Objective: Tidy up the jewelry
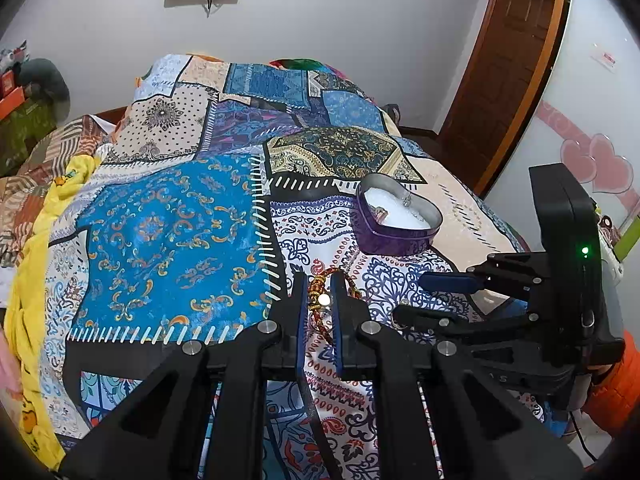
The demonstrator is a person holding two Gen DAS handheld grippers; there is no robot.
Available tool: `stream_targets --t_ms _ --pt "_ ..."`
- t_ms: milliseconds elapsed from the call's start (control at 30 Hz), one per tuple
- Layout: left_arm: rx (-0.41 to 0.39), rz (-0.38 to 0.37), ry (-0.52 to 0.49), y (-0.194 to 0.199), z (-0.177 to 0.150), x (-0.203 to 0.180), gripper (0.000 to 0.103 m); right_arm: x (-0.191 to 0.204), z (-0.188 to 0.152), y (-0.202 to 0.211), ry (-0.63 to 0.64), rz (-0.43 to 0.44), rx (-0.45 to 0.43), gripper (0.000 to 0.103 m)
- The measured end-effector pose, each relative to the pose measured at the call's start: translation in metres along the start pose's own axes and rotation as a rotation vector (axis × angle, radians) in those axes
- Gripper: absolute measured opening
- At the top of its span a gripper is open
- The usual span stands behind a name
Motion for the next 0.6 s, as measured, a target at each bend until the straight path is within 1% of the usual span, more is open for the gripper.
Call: stream_targets --t_ms 67,100,133,167,200,367,600 --pt "0.003 -0.003 0.003 -0.001 -0.001 0.001 0.009 0.002 0.000 -0.001 0.009 0.000 -0.001 0.025" --pt "0.005 -0.003 0.003 -0.002 -0.001 0.001 0.009 0.003 0.000 -0.002 0.015 0.001 -0.001 0.023" --pt "0.005 -0.004 0.004 -0.002 -0.001 0.001 0.009 0.004 0.000 -0.002 0.021 0.003 -0.003 0.019" --pt "0.005 -0.004 0.004 -0.002 -0.001 0.000 0.009 0.005 0.000 -0.002 0.028 0.005 -0.004 0.013" --pt "0.005 -0.004 0.004 -0.002 -0.001 0.000 0.009 0.007 0.000 -0.003 0.034 0.010 -0.004 0.009" --pt "0.001 -0.001 -0.003 -0.001 0.000 -0.002 0.009 0.009 0.000 -0.001 0.040 0.021 -0.011 0.008" --pt "-0.016 -0.003 -0.018 0.008 0.006 -0.012 0.009 0.000 0.002 0.014 0.008 0.007 -0.054 0.008"
Point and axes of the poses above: each gripper's, at about its wrist camera, not at the fingertips, and y roughly against the way its jaws point, x to its left, z to its top, the point moved 5 cm from there along -y, roughly the way its jaws point, and after that the axes turned 6 degrees about -z, right-handed, at the moved point
